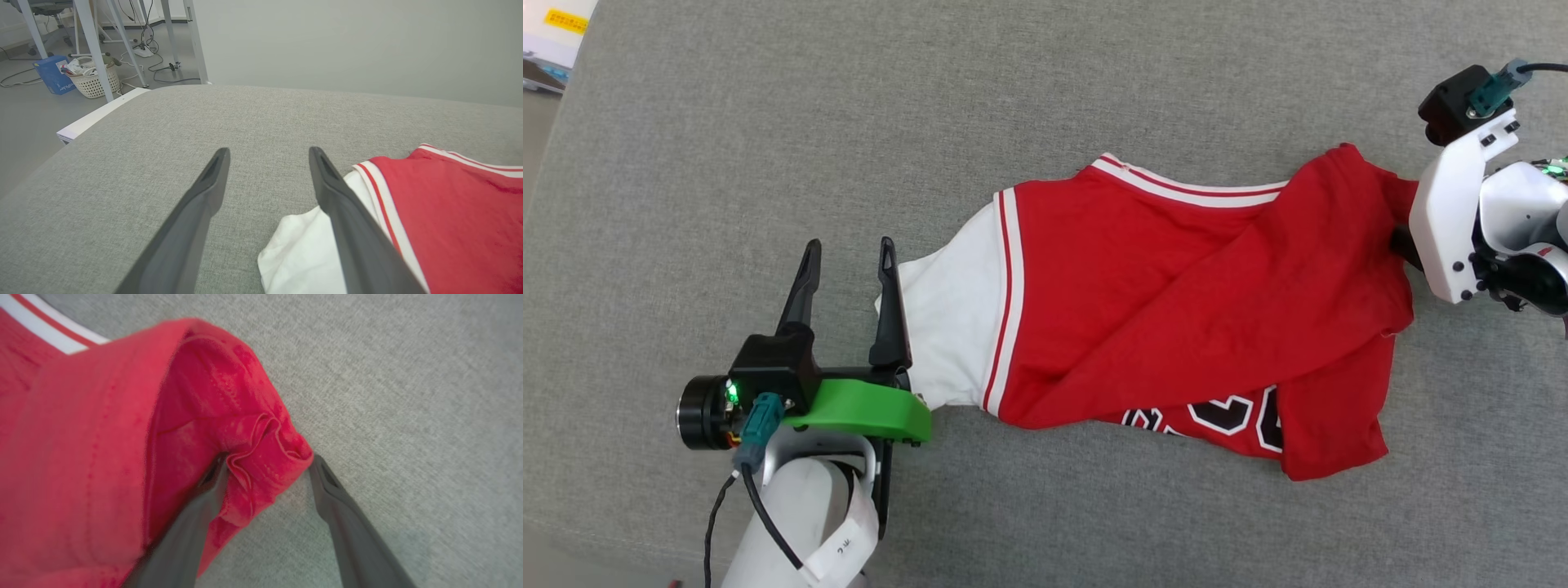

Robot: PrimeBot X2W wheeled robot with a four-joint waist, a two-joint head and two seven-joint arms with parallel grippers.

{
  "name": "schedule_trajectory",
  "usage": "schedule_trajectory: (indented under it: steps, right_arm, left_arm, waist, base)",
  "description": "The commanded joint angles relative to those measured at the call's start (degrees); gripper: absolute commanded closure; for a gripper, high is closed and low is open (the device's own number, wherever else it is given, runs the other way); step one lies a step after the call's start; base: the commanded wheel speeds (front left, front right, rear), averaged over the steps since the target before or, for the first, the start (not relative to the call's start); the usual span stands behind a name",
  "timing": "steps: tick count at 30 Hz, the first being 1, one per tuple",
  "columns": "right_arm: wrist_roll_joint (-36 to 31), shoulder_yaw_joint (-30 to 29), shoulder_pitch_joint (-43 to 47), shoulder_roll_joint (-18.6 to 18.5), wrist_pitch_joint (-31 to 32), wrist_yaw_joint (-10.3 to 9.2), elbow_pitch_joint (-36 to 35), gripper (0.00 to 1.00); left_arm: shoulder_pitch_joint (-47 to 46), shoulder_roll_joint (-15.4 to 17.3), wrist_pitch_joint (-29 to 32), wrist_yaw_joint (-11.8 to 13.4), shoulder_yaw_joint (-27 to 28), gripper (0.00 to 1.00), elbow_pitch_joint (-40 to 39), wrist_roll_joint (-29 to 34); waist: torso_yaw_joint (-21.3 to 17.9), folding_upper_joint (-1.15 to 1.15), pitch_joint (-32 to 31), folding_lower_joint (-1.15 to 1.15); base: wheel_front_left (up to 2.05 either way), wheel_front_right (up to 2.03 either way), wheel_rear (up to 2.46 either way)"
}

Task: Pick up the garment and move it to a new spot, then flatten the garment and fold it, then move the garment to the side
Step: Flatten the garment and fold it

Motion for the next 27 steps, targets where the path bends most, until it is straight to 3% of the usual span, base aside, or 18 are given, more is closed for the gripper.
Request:
schedule_trajectory:
  steps: [1, 2, 3, 4, 12, 17, 22, 27]
  right_arm:
    - [0.62, 3.4, 3.28, 1.87, -0.41, 0.05, 1.37, 0.0]
    - [0.59, 4.06, 3.15, 1.78, -1.57, 0.05, 1.19, 0.0]
    - [0.42, 4.77, 2.76, 1.53, -3.22, 0.05, 1.04, 0.24]
    - [0.37, 5.17, 2.31, 1.34, -4.79, 0.05, 0.84, 0.99]
    - [3.22, 5.24, -1.79, -1.45, -19.45, 0.05, -3.92, 1.0]
    - [7.83, 3.03, -0.37, -5.61, -26.46, 0.05, -12.52, 1.0]
    - [9.05, 1.59, 4.7, -11.25, -28.72, 0.05, -22.42, 1.0]
    - [10.84, -0.85, 17.25, -16.11, -28.73, 0.05, -31.22, 1.0]
  left_arm:
    - [-0.84, -0.51, -0.32, -0.59, 0.79, 0.0, 0.35, 0.79]
    - [-0.75, -0.66, -0.32, -0.87, 1.24, 0.0, 0.52, 1.11]
    - [-0.58, -0.83, -0.32, -1.22, 1.76, 0.0, 0.78, 1.48]
    - [-0.47, -0.93, -0.32, -1.53, 2.14, 0.0, 0.95, 1.78]
    - [1.56, -1.32, -0.32, -3.86, 5.13, 0.0, 3.11, 3.87]
    - [4.32, -1.22, -0.32, -4.59, 6.17, 0.0, 3.69, 5.67]
    - [7.23, -1.49, -0.32, -5.02, 7.29, 0.0, 4.14, 6.02]
    - [10.04, -1.65, -0.33, -5.55, 8.58, 0.0, 4.62, 6.36]
  waist:
    - [-0.15, 0.0, -0.34, 0.0]
    - [-0.38, 0.0, -0.7, 0.0]
    - [-0.67, 0.0, -1.18, 0.0]
    - [-0.94, 0.0, -1.62, 0.0]
    - [-3.1, 0.0, -7.89, 0.0]
    - [-4.16, 0.0, -12.26, 0.0]
    - [-5.43, 0.0, -15.62, 0.0]
    - [-6.74, 0.0, -18.71, 0.0]
  base:
    - [0.0, 0.0, 0.0]
    - [0.0, 0.0, 0.0]
    - [0.0, 0.0, 0.0]
    - [0.0, 0.0, 0.0]
    - [0.0, 0.0, 0.0]
    - [0.0, 0.0, 0.0]
    - [0.0, 0.0, 0.0]
    - [0.0, 0.0, 0.0]
